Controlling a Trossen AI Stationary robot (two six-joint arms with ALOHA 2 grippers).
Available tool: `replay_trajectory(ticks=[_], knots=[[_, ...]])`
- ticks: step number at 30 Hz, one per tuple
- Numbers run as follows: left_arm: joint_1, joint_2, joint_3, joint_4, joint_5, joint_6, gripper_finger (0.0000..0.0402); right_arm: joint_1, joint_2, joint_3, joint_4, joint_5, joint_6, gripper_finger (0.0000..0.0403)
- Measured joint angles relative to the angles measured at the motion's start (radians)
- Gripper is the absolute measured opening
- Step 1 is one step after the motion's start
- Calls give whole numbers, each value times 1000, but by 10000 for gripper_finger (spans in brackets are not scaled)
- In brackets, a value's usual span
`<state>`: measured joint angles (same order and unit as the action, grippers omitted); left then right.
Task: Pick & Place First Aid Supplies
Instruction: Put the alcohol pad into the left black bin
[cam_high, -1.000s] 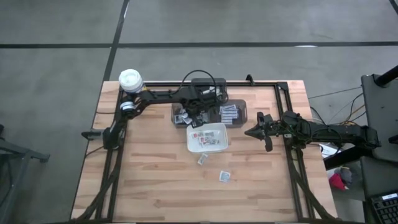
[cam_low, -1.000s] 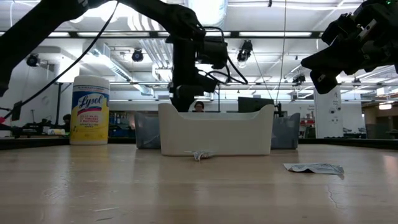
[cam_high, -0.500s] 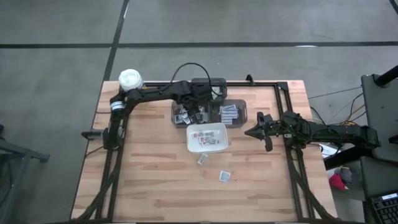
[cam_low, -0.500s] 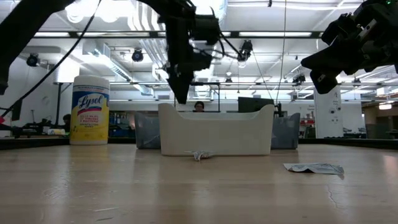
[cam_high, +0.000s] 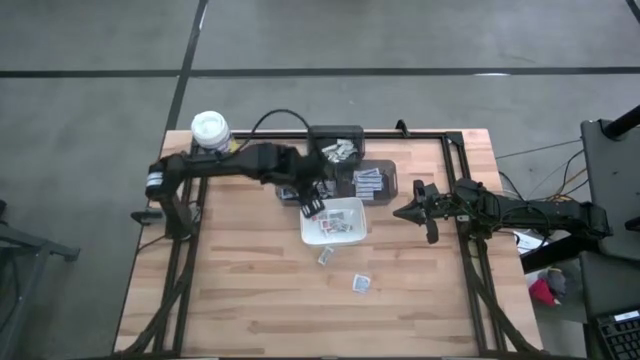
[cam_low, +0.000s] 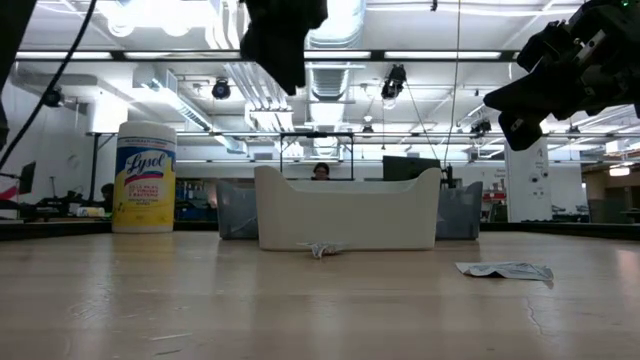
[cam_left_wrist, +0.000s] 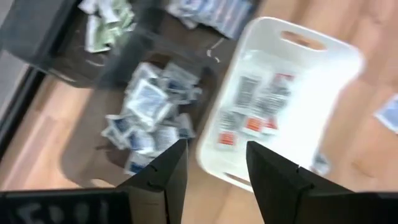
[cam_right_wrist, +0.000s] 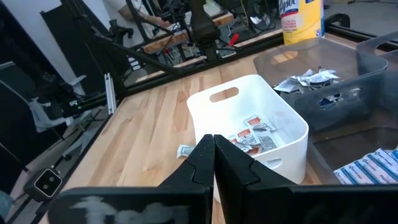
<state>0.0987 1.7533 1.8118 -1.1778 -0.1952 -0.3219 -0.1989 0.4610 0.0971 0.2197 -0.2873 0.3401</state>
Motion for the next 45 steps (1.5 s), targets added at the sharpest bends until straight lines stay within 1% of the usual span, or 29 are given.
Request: replay_trajectory(ticks=[5, 10, 14, 19, 22, 27, 29, 33, 37, 39, 43, 45], knots=[[-106, -3, -1, 2, -2, -82, 158, 0, 0, 0, 1, 0, 0, 8], [-208, 24, -4, 43, -7, -162, 158, 0, 0, 0, 1, 0, 0, 8], [-277, 38, -37, 144, -10, -210, 158, 0, 0, 0, 2, 0, 0, 8], [-341, 39, -112, 283, -14, -285, 158, 0, 0, 0, 2, 0, 0, 8], [-374, 40, -151, 363, -50, -302, 158, 0, 0, 0, 2, 0, 0, 8], [-409, 40, -225, 533, -195, -286, 158, 0, 0, 0, 2, 0, 5, 8], [-411, 40, -249, 607, -233, -283, 158, 0, 0, 0, 2, 0, 54, 8], [-410, 26, -333, 764, -241, -232, 157, 0, 0, 0, 1, -13, 149, 8], [-410, -13, -437, 912, -236, -233, 156, 8, 0, 8, -2, -81, 176, 8], [-410, -43, -486, 945, -237, -238, 156, 24, 0, 26, -3, -104, 176, 8], [-410, -118, -578, 959, -252, -262, 156, 77, 4, 84, -12, -106, 152, 8], [-410, -164, -621, 961, -258, -270, 156, 107, 10, 131, -63, -107, 134, 8]])
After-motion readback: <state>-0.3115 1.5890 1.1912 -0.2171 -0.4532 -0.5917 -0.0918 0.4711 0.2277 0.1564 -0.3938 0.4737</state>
